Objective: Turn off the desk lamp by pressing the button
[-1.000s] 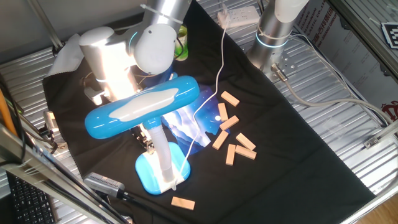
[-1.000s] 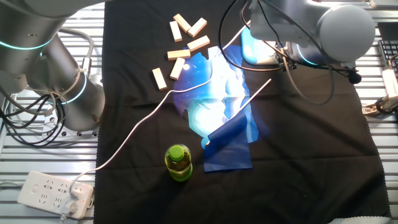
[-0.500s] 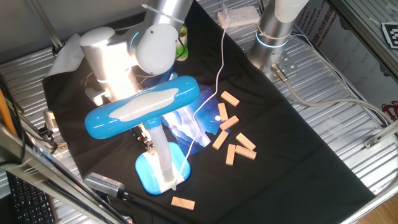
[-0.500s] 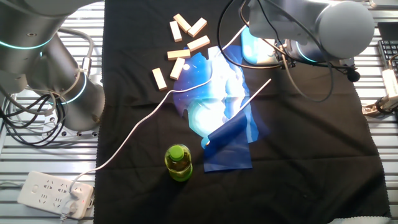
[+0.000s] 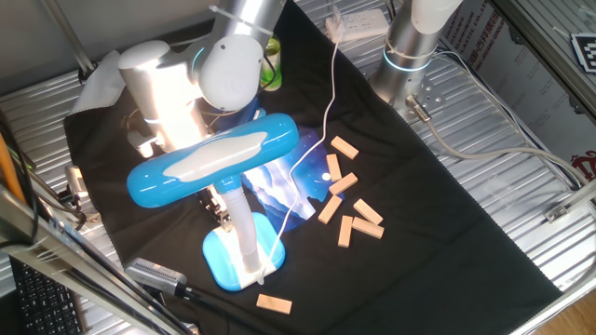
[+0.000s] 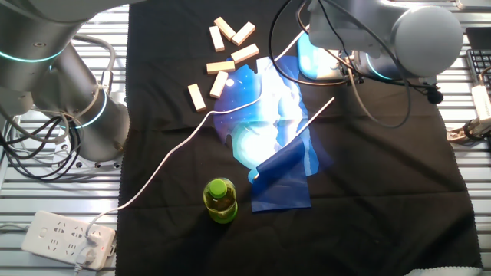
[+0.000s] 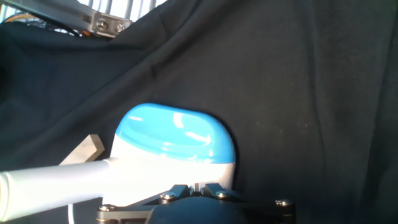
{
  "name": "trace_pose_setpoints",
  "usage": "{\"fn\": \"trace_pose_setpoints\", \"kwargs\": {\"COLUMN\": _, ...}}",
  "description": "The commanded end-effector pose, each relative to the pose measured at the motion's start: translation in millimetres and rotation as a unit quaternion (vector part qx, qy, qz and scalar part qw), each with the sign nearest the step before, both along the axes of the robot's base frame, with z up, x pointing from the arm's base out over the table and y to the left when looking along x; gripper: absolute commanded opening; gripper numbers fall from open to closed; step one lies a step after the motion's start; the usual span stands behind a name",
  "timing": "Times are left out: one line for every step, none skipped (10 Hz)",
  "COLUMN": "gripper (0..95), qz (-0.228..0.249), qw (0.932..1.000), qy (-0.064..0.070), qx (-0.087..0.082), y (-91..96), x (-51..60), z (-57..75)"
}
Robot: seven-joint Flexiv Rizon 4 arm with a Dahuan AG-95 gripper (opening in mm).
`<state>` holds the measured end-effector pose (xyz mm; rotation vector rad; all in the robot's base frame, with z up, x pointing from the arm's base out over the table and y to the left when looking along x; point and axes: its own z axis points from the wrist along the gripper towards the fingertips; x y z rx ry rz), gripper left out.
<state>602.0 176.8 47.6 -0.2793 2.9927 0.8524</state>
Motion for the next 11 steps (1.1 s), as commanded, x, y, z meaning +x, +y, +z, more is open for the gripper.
{"fn": "trace_pose_setpoints", "kwargs": {"gripper": 0.0, "qz": 0.0, "qw": 1.0, "qy": 0.002, "qx": -0.001, "y": 0.2, "x": -0.6, "z": 0.3}}
{"fn": "trace_pose_setpoints", "kwargs": {"gripper": 0.0, "qz": 0.0, "qw": 1.0, "qy": 0.003, "qx": -0.001, "y": 0.4, "x": -0.8, "z": 0.2}}
{"fn": "trace_pose_setpoints", "kwargs": {"gripper": 0.0, "qz": 0.0, "qw": 1.0, "qy": 0.003, "qx": -0.002, "y": 0.7, "x": -1.0, "z": 0.1}}
{"fn": "trace_pose_setpoints", "kwargs": {"gripper": 0.0, "qz": 0.0, "qw": 1.0, "qy": 0.004, "qx": -0.002, "y": 1.3, "x": -1.4, "z": -0.3}}
{"fn": "trace_pose_setpoints", "kwargs": {"gripper": 0.0, "qz": 0.0, "qw": 1.0, "qy": 0.004, "qx": -0.002, "y": 1.4, "x": -1.8, "z": -0.7}}
{"fn": "trace_pose_setpoints", "kwargs": {"gripper": 0.0, "qz": 0.0, "qw": 1.0, "qy": 0.004, "qx": -0.002, "y": 1.4, "x": -2.2, "z": -1.2}}
{"fn": "trace_pose_setpoints", "kwargs": {"gripper": 0.0, "qz": 0.0, "qw": 1.0, "qy": 0.004, "qx": -0.003, "y": 1.4, "x": -2.7, "z": -2.0}}
{"fn": "trace_pose_setpoints", "kwargs": {"gripper": 0.0, "qz": 0.0, "qw": 1.0, "qy": 0.004, "qx": -0.003, "y": 1.7, "x": -3.3, "z": -2.6}}
{"fn": "trace_pose_setpoints", "kwargs": {"gripper": 0.0, "qz": -0.001, "qw": 1.0, "qy": 0.003, "qx": -0.003, "y": 1.8, "x": -4.0, "z": -3.2}}
{"fn": "trace_pose_setpoints", "kwargs": {"gripper": 0.0, "qz": -0.001, "qw": 1.0, "qy": 0.004, "qx": -0.004, "y": 2.1, "x": -4.5, "z": -3.6}}
{"fn": "trace_pose_setpoints", "kwargs": {"gripper": 0.0, "qz": -0.002, "qw": 1.0, "qy": 0.005, "qx": -0.004, "y": 2.2, "x": -4.8, "z": -3.9}}
